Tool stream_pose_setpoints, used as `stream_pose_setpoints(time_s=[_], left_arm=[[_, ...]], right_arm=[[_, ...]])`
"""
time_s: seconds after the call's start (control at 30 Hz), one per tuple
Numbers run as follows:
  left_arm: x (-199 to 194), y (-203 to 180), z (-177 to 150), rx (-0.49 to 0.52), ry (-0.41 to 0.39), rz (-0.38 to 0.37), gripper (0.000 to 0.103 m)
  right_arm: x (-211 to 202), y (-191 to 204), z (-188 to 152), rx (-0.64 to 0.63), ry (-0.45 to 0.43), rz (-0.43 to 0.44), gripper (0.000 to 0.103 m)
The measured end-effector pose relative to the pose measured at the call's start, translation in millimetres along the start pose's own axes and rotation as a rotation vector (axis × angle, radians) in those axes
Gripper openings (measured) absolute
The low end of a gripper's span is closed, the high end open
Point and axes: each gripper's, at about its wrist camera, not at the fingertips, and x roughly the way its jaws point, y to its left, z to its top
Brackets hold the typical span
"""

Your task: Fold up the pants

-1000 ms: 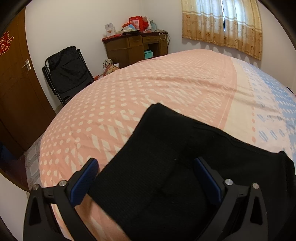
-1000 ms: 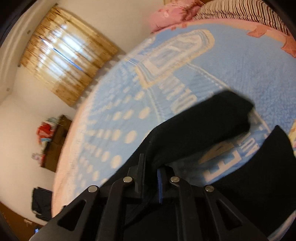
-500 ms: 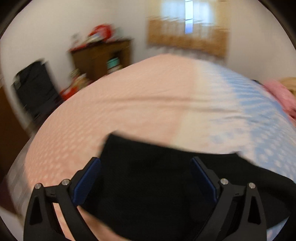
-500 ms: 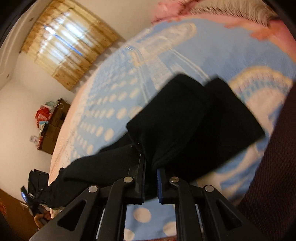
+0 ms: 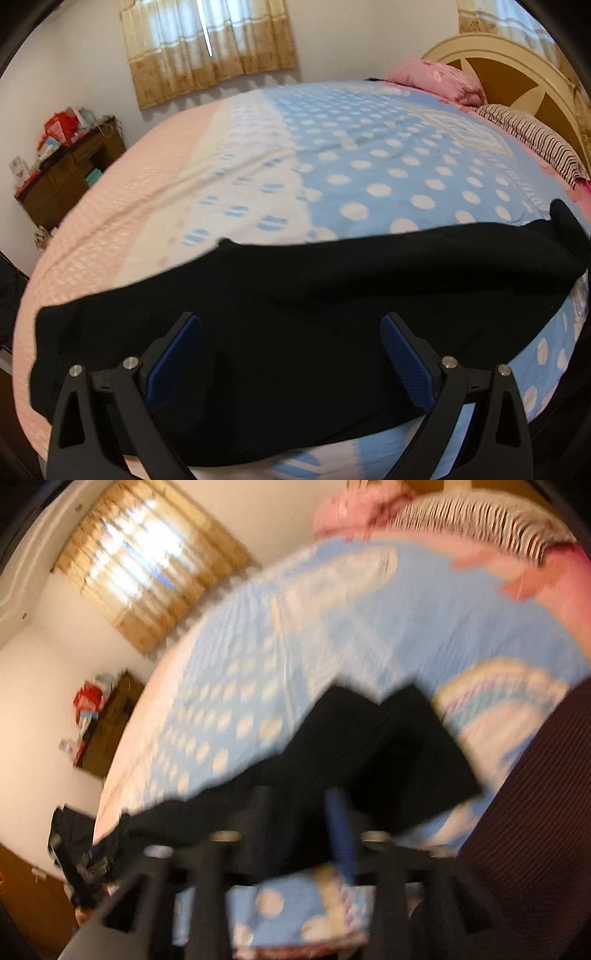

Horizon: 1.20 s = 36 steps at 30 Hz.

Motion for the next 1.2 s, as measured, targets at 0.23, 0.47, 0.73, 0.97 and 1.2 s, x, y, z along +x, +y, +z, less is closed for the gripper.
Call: stream_pose_setpoints(time_s=[0.23,0.47,0.73,0.97,1.2], left_arm=[[12,-1,-9,-0.079,0.066,-0.02,0.1],[12,1,-13,-0.081,0.088,0.003,0.1],[21,-12,-13,-0.042,0.102,0.015,0.1],[22,-8,-15,-0.053,0.113,0.004,0.1],[22,-5,-16,-0.064,0.111,0.0,0.1]], right_arm=[[27,-18,50,-0.051,-0.096,-0.061,0.073],[72,-17,49,-0.135,0.068,-0.089,0.019],[9,-9,42,-0.148,-0.149,-0.067,0.014],[21,-54,35,-0.015,-0.193,-0.165,0.015],[-2,-66,45,0.035,-0.263,-0.299,0.034]])
